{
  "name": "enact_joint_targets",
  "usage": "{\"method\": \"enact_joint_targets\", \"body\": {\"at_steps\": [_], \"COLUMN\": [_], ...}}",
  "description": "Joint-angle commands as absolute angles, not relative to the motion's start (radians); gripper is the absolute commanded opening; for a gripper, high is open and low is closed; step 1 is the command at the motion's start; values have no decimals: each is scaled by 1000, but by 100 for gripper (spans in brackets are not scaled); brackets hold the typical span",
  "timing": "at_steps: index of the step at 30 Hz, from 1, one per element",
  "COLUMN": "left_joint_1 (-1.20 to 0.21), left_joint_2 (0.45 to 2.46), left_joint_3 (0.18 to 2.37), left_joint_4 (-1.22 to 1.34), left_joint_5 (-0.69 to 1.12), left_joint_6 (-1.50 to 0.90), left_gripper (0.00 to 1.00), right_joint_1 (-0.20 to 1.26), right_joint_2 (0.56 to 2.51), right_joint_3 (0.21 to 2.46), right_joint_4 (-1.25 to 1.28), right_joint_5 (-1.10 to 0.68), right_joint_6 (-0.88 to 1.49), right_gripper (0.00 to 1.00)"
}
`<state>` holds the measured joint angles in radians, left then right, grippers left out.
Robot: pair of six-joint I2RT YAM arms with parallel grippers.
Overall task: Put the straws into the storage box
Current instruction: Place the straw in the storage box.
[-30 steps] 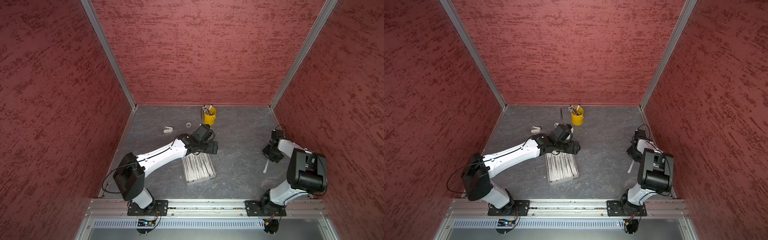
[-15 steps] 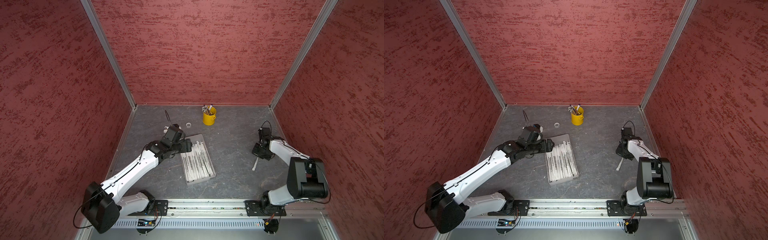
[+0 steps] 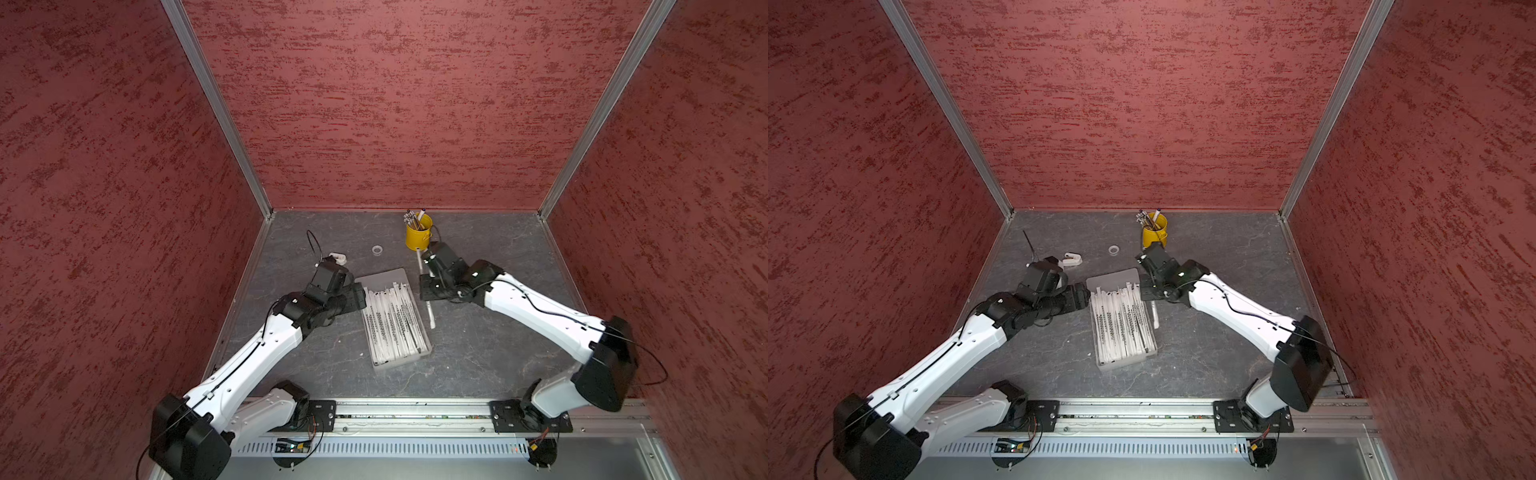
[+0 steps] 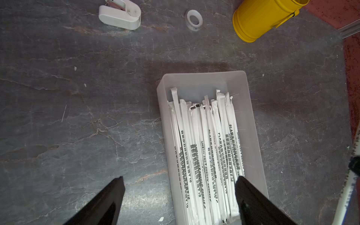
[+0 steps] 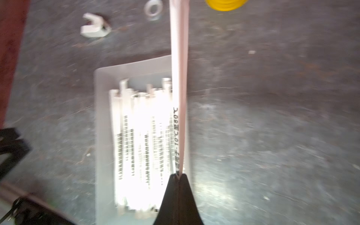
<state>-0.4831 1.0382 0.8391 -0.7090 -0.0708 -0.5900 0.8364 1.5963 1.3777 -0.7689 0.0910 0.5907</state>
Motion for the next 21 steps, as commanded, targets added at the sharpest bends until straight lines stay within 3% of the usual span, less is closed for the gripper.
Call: {"method": "enact_joint_targets", "body": {"at_steps": [1, 9, 17, 21], "left_joint_1": [-477, -476, -476, -476], "left_joint_2": [1018, 978, 974, 971], "left_joint_3": [803, 779, 785, 793], "left_joint_4": [-721, -716, -717, -725], "left_joint_5": [-78, -101, -112, -120], "left_joint_6": [-627, -630, -628, -627], "left_gripper": [91, 91, 91, 91], "right_joint_1": [889, 912, 955, 959], "right_joint_2": [1756, 1935, 1971, 1958], "right_joint_3": [1449, 1486, 1429, 1420], "right_joint_4": [-777, -747, -726, -736], "right_joint_5": [78, 74, 67, 68], "right_joint_6": [639, 687, 752, 757], "right_gripper": [0, 0, 0, 9]}}
